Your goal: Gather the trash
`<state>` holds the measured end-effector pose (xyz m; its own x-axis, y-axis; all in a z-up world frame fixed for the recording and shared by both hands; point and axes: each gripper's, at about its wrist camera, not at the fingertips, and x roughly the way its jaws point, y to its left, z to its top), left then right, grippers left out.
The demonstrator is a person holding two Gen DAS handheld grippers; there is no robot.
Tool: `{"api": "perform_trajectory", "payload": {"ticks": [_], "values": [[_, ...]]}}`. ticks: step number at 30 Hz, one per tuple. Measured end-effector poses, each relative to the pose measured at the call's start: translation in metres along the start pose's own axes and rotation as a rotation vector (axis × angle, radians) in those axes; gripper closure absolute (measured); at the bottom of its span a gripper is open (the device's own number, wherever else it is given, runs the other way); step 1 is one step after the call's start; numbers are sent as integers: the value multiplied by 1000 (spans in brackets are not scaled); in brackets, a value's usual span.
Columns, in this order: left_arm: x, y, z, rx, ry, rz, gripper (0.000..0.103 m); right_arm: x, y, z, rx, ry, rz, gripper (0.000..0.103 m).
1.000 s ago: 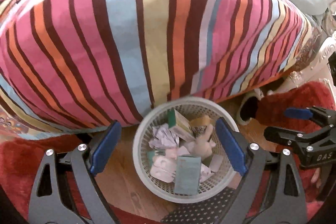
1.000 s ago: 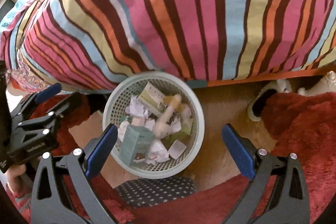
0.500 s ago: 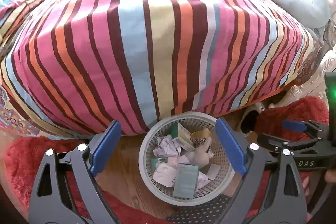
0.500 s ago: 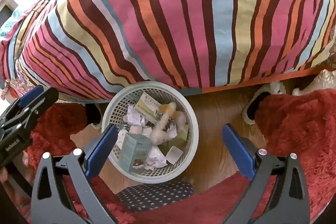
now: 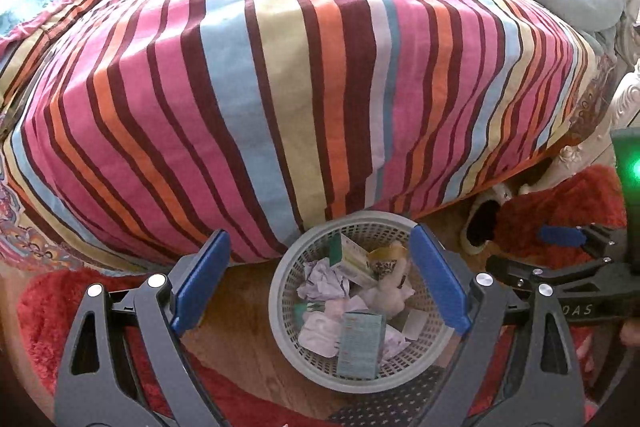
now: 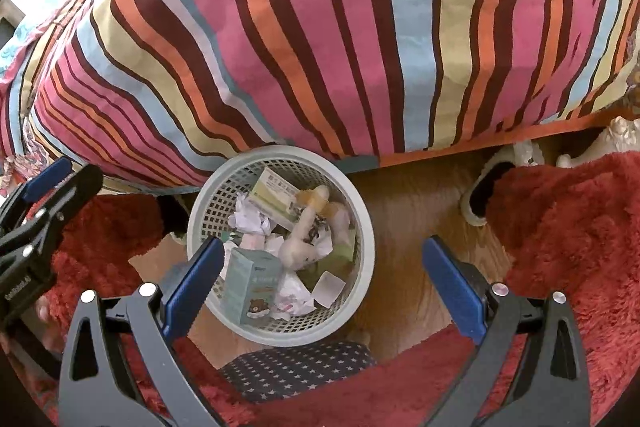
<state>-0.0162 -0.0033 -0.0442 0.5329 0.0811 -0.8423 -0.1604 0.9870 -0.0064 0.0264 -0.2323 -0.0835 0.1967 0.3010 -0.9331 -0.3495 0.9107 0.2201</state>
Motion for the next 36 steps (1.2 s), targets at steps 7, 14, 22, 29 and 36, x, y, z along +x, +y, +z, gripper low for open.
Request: {"api": "perform_trajectory", "payload": {"ticks": [7, 14, 22, 29, 36], "values": [[-3, -1, 0, 8, -1, 14, 15, 2, 2, -1, -17, 3, -9, 8], [-5, -5, 0, 37, -1, 35, 15, 2, 2, -1, -16, -1, -13, 8], [-6, -7, -1, 48, 3, 25, 15, 1, 1, -1, -16, -2, -16, 8], [-9, -4, -1, 36, 1, 5, 14, 1, 1, -1, -18, -2, -17, 8], [-9, -4, -1, 21, 7, -27, 15, 0, 2, -1, -16, -2, -16, 8]]}}
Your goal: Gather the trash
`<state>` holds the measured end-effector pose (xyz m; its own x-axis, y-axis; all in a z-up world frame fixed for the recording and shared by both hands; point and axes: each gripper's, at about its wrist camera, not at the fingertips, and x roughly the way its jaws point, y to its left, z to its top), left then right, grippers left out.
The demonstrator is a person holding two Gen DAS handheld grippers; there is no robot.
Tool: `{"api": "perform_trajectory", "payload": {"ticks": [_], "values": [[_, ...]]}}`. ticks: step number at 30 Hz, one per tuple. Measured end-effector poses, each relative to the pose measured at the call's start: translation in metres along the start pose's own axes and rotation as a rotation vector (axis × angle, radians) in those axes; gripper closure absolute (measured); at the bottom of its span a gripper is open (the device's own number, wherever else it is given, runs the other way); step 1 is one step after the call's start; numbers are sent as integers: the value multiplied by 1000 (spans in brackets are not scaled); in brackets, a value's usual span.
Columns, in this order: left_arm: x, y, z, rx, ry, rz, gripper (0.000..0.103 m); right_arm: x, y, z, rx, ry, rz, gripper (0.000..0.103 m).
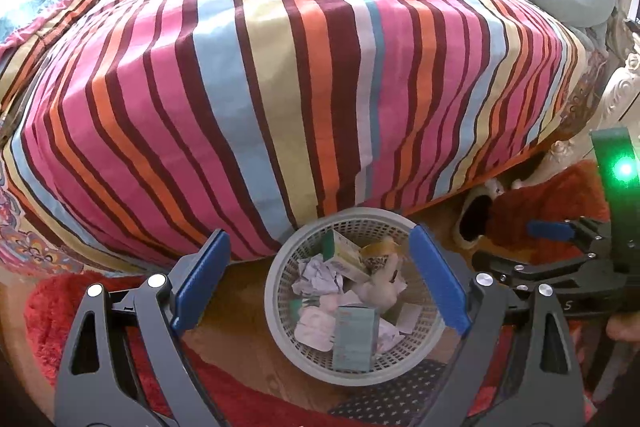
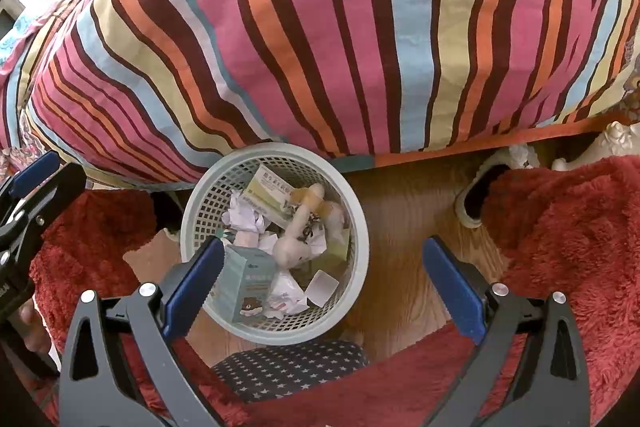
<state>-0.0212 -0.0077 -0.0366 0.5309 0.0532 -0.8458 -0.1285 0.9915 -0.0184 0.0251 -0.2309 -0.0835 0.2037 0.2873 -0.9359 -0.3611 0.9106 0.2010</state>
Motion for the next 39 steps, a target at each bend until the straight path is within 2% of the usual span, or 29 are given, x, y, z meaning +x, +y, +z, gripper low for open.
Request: {"api": "perform_trajectory", "payload": {"ticks": [5, 21, 27, 32, 36, 39], "values": [[-2, -3, 1, 3, -12, -13, 15, 0, 0, -1, 3, 4, 0, 8], [6, 2, 0, -13, 26, -17, 15, 4, 1, -4, 1, 12, -1, 8], [11, 3, -1, -15, 37, 38, 15, 7, 1, -5, -2, 23, 2, 8], [11, 5, -3, -1, 8, 94, 15, 9, 2, -6, -5, 31, 0, 8], [15, 7, -2, -19, 43, 24, 15, 9, 2, -6, -4, 30, 0, 8], [14, 4, -4, -16, 50, 30, 15, 10, 2, -7, -3, 29, -3, 8]]}}
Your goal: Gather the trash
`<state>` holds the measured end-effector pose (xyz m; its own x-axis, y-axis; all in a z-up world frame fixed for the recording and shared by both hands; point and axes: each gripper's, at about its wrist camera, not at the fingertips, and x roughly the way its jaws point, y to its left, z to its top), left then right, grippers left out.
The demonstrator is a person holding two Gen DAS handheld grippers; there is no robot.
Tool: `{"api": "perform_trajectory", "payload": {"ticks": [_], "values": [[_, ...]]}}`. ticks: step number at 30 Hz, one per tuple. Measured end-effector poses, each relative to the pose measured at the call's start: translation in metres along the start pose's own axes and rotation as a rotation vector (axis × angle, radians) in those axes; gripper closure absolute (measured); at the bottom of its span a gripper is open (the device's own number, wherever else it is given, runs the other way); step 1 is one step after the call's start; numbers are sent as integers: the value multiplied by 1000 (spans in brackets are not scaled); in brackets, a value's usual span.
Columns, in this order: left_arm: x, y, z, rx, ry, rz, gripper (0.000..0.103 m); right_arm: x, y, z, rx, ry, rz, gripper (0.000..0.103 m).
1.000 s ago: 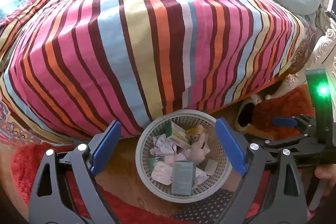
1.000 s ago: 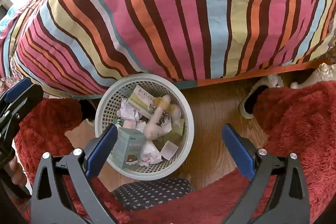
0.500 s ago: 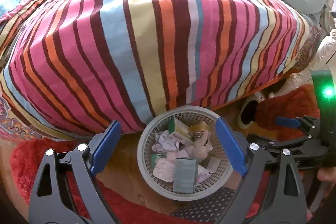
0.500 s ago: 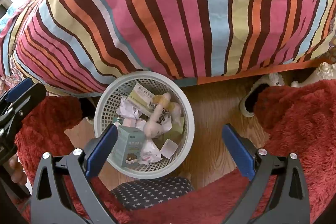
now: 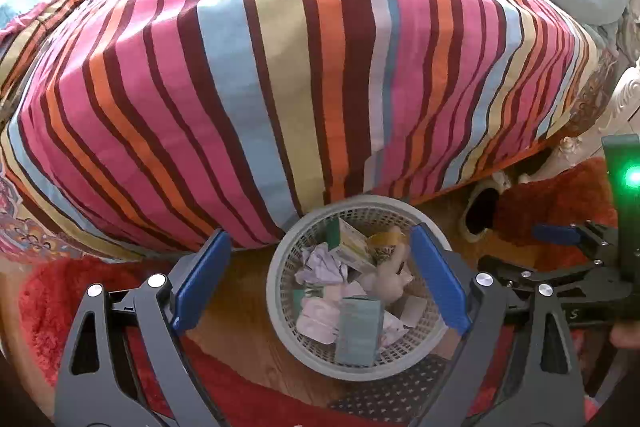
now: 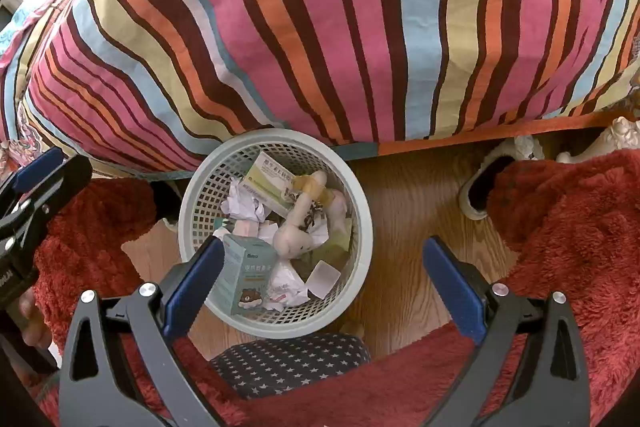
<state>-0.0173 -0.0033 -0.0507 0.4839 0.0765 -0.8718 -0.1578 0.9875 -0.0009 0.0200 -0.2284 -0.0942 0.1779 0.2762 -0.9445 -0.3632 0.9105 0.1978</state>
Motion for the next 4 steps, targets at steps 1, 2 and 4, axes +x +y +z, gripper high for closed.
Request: {"api": "perform_trajectory", "payload": {"ticks": [1, 2, 4], "values": [[0, -1, -1, 5, -3, 12, 15, 1, 0, 0, 2, 0, -2, 8], [-1, -3, -1, 12, -7, 24, 15, 1, -1, 0, 2, 0, -3, 8], [-2, -5, -1, 20, -14, 28, 15, 1, -1, 0, 3, 1, -4, 8]]}}
